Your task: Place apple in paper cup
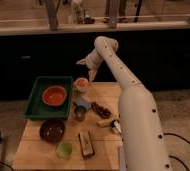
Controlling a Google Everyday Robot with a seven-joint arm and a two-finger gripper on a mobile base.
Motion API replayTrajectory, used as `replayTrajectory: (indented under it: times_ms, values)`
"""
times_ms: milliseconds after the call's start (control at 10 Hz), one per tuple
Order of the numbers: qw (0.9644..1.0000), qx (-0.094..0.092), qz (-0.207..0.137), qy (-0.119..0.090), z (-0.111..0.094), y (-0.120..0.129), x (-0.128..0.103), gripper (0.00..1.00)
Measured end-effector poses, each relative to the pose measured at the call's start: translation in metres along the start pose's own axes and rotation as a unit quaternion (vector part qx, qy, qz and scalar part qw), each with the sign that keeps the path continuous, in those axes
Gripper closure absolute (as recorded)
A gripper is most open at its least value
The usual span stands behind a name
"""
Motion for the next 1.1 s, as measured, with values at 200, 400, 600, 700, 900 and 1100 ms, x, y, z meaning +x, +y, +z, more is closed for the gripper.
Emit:
replayTrajectory:
  times_ms: [200, 400, 600, 700, 900, 1100]
  values:
    - [1.0000, -0.001, 0.000, 0.000, -0.0001, 0.0003, 0.0007, 0.20]
    - [1.0000, -0.001, 0.001, 0.000, -0.0003, 0.0010, 0.0014, 0.20]
    - [1.0000, -0.002, 0.000, 0.000, 0.0007, 0.0004, 0.0003, 0.20]
    - [1.0000, -0.002, 0.000, 0.000, 0.0006, 0.0005, 0.0005, 0.20]
    - [1.0000, -0.002, 0.000, 0.000, 0.0003, 0.0010, 0.0011, 0.20]
    - [1.0000, -0.003, 0.000, 0.000, 0.0017, 0.0015, 0.0010, 0.20]
